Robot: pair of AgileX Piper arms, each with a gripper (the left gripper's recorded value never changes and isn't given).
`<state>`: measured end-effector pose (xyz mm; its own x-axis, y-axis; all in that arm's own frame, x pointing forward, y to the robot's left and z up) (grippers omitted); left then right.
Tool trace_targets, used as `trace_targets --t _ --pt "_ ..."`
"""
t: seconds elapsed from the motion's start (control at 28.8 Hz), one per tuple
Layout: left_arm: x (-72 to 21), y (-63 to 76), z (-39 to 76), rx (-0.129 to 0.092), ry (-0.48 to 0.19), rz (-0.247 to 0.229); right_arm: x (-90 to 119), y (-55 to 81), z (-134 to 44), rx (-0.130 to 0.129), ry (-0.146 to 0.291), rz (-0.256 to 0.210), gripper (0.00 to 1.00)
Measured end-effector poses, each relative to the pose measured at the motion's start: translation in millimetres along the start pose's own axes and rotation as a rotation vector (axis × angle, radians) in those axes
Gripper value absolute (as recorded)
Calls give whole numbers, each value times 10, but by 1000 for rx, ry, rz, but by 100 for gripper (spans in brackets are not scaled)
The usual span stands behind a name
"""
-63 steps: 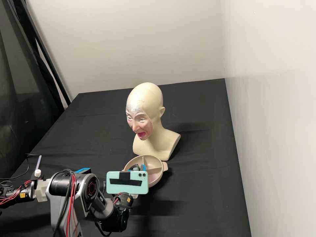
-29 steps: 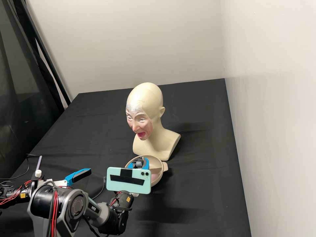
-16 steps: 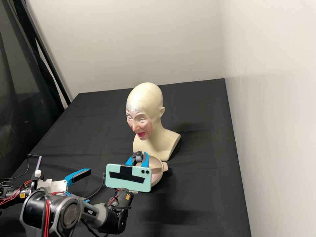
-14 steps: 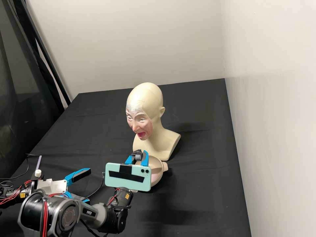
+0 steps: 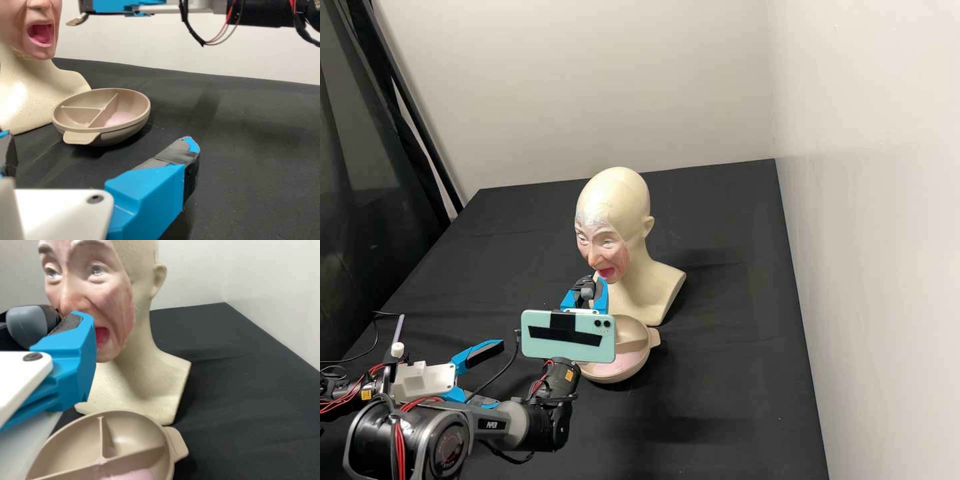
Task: Feed the grandma with a spoon
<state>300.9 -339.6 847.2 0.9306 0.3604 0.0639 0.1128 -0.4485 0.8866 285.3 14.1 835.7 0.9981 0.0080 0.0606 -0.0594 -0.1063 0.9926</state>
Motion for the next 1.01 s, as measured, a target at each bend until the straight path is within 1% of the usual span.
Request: trace_targets --t 0.07,0.1,0.21,0.28,0.31,0.38,0.56,0.76,0.83,0.97,1.01 --pt "0 0 0 0 0 0 34 -15 -6 1 -3 3 0" --pt "0 0 0 0 0 0 66 -24 -2 -3 -8 3 0" --pt "0 0 0 0 0 0 119 -67 19 -4 -24 -7 0" --pt "0 0 0 0 0 0 150 -85 34 -10 -37 -15 0" --pt "0 0 0 0 0 0 165 -106 35 -16 -42 -26 0" --pt "0 0 0 0 0 0 186 -109 47 -19 -50 -25 0" --pt "0 0 0 0 0 0 224 -79 26 -15 -47 -10 0" --pt "0 0 0 0 0 0 259 -60 5 -15 -45 -7 0" --pt "0 0 0 0 0 0 264 -50 1 -11 -54 -7 0" --pt "0 0 0 0 0 0 265 -36 -38 -11 -46 -6 0" --pt "0 0 0 0 0 0 271 -40 -49 -6 -45 -2 0"
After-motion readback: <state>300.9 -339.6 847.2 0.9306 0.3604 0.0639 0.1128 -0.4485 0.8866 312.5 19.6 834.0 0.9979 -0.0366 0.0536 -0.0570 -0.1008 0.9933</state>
